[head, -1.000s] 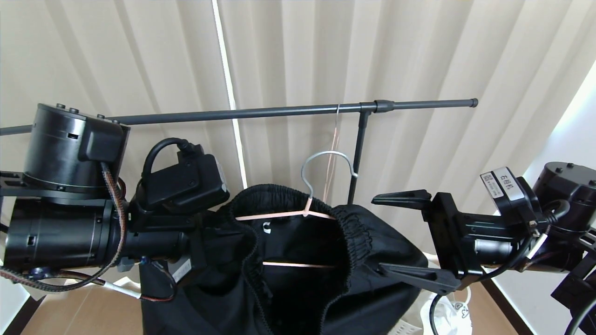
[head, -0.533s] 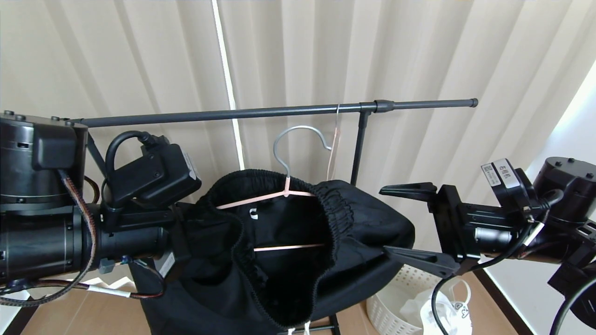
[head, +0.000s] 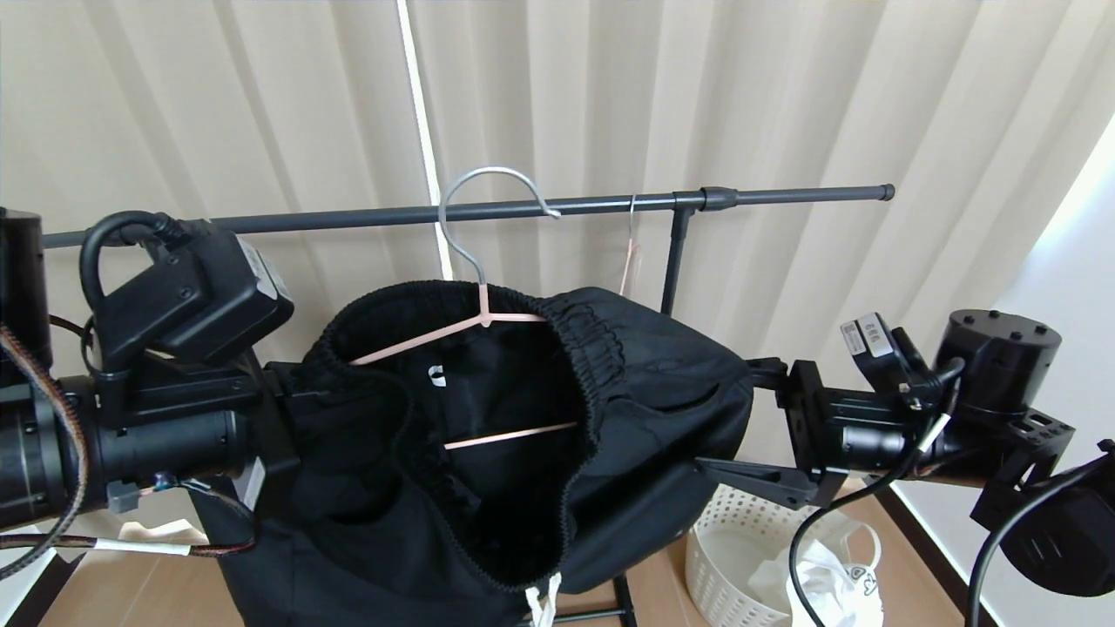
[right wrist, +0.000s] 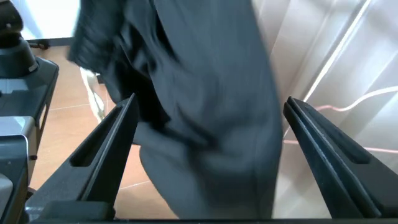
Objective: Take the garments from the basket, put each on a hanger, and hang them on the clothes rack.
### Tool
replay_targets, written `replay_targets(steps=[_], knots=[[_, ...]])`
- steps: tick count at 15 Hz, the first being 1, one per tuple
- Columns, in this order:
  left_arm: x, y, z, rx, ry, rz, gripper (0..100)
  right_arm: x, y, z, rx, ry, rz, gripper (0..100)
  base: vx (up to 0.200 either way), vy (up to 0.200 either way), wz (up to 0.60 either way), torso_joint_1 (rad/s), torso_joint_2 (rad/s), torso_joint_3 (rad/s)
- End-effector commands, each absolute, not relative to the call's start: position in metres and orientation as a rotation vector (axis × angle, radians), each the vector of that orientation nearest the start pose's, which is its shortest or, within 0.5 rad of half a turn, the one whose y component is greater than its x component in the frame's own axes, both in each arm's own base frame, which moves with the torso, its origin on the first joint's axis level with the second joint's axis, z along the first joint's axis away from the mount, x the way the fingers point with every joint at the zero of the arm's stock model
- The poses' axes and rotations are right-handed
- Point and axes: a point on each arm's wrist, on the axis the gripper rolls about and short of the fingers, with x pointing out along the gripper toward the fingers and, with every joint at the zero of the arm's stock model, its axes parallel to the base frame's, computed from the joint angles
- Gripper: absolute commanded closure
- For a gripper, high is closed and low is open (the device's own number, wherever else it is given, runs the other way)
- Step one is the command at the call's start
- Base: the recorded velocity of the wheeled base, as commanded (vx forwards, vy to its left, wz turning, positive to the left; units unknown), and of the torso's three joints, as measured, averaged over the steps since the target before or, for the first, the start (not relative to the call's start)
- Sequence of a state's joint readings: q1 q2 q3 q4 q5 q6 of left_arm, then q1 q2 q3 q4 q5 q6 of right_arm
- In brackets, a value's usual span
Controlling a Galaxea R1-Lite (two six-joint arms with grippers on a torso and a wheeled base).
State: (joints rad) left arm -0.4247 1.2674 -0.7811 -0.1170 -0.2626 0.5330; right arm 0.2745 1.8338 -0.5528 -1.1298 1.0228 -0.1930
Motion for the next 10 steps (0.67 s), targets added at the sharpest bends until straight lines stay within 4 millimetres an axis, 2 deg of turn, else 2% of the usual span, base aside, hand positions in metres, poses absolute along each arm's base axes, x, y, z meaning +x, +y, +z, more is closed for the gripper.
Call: replay_targets(steps=[1, 7, 8, 10], knots=[[0.169, -0.082, 0.241, 0.534, 0.154, -0.755, 100, 0.284, 0.099, 0.115, -0.090, 0.070, 1.302, 0, 0.000, 0.000, 0.00, 0.000, 0.00, 0.000], [0.162, -0.079, 0.246, 0.529, 0.126, -0.748, 100, 0.293, 0.099, 0.107, -0.084, 0.090, 1.289, 0, 0.000, 0.000, 0.00, 0.000, 0.00, 0.000], [0.161, -0.079, 0.246, 0.522, 0.131, -0.747, 100, 0.294, 0.099, 0.107, -0.085, 0.089, 1.286, 100, 0.000, 0.000, 0.00, 0.000, 0.00, 0.000], [0.159, -0.078, 0.246, 0.510, 0.129, -0.745, 100, 0.296, 0.099, 0.108, -0.085, 0.085, 1.283, 100, 0.000, 0.000, 0.00, 0.000, 0.00, 0.000]])
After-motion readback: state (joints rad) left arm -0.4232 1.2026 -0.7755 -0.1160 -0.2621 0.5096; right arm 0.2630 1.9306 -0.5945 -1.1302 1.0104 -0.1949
